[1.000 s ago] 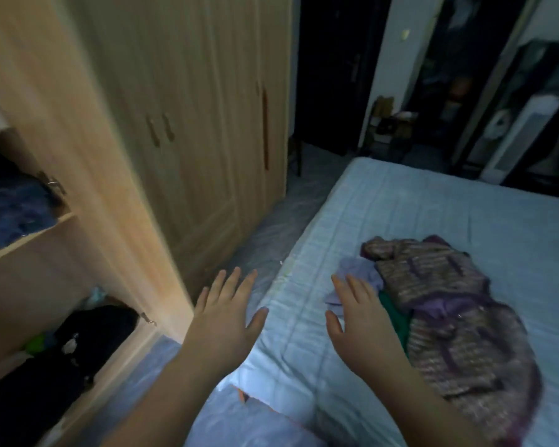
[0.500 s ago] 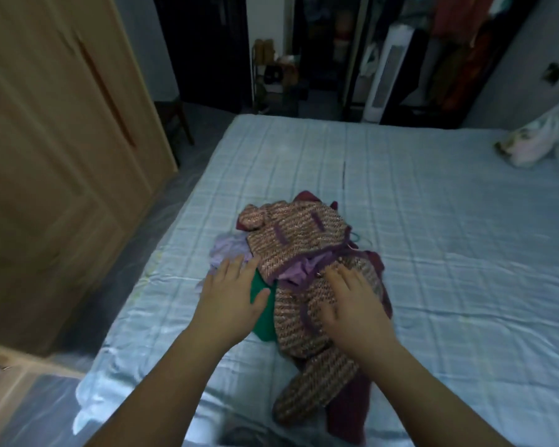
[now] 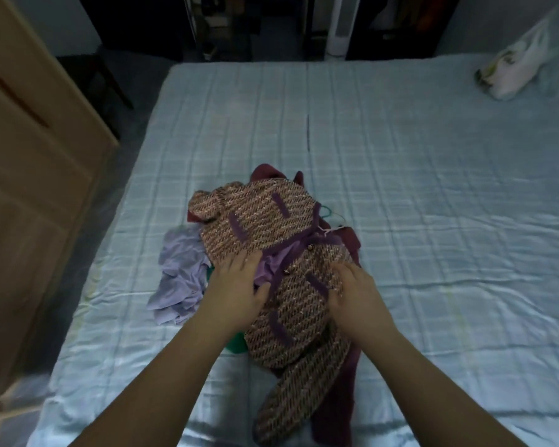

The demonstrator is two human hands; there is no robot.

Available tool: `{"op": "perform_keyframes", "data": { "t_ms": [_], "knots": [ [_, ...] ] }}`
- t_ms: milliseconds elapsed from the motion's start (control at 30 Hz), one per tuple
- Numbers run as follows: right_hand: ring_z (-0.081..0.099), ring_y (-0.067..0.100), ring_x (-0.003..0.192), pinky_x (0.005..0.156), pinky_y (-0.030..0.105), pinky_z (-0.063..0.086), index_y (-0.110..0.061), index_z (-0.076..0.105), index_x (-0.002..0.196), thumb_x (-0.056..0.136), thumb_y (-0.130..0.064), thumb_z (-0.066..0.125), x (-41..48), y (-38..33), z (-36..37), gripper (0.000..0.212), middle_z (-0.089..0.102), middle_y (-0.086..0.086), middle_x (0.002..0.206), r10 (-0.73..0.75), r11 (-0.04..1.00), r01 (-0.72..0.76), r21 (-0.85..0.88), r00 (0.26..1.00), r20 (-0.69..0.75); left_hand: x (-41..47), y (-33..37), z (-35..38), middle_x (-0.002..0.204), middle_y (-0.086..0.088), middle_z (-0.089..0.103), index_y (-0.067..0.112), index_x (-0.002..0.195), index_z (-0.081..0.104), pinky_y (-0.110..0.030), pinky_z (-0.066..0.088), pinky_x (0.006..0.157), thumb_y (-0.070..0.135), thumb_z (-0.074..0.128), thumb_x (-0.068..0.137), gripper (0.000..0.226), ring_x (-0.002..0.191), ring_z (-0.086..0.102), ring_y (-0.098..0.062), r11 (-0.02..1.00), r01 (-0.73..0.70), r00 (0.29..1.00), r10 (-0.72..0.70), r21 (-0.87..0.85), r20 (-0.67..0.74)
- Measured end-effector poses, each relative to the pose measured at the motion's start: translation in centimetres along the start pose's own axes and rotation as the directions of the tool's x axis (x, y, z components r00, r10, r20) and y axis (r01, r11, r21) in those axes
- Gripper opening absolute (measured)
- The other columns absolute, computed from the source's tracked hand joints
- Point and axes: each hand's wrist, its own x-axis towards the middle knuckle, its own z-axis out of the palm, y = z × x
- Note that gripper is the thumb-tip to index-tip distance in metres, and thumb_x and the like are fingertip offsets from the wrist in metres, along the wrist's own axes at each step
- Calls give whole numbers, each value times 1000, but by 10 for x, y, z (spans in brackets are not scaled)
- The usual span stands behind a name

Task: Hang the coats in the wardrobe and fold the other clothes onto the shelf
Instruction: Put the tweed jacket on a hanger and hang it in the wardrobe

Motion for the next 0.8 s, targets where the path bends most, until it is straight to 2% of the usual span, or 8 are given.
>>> {"op": "perform_keyframes", "data": {
  "t_ms": [133,200,333,433,500,600,667,800],
  "knots": [
    [44,29,129,107,44,41,-14,43,142,89,-25,53,56,27,21,55,50,10,139,142,986,-151,75,984,111,72,1,17,158,-7,32,25,153,23,-50,30,115,57,30,91,71,143,28,-32,997,-73,993,70,26,94],
    [49,34,124,104,45,43,-14,44,141,88,-25,54,91,37,34,55,54,14,134,239,962,-254,104,961,142,108,3,28,157,-10,32,22,153,24,-50,29,116,53,36,94,68,144,27,-33,994,-105,984,99,30,146],
    [55,35,119,100,45,46,-18,45,141,91,-29,52,157,56,57,52,58,13,130,331,913,-357,199,932,150,171,7,58,162,-9,22,21,156,19,-51,24,119,48,39,97,68,148,18,-32,994,-108,967,105,2,231],
    [58,34,114,95,44,48,-17,54,132,98,-30,47,196,78,75,37,62,13,125,385,882,-405,242,914,127,200,7,77,164,-9,17,21,156,16,-50,20,121,48,40,99,68,149,15,-33,995,-96,945,92,-2,314],
    [59,38,111,91,43,48,-12,56,127,100,-29,43,216,97,89,34,63,18,122,441,855,-467,227,884,156,212,6,85,164,-10,16,20,156,16,-50,20,121,47,41,99,68,150,15,-32,995,-103,936,94,8,339],
    [57,40,115,95,42,45,-10,53,132,100,-29,44,234,114,108,39,60,21,128,510,799,-562,214,822,254,219,4,93,165,-9,14,22,157,14,-49,19,121,46,41,99,68,151,13,-30,994,-111,929,104,-2,356],
    [57,40,117,96,41,45,-10,52,134,98,-39,48,237,113,116,47,60,20,130,516,784,-593,186,788,336,220,0,95,165,-8,14,22,157,14,-48,19,121,46,42,99,69,151,11,-29,993,-115,923,116,-25,367],
    [62,38,111,91,42,50,-10,59,127,89,-52,50,236,104,132,57,65,18,120,449,844,-526,104,799,400,217,-9,96,165,-8,13,21,157,14,-48,17,122,44,43,100,68,151,11,-30,995,-85,925,98,-51,366]
  ]
}}
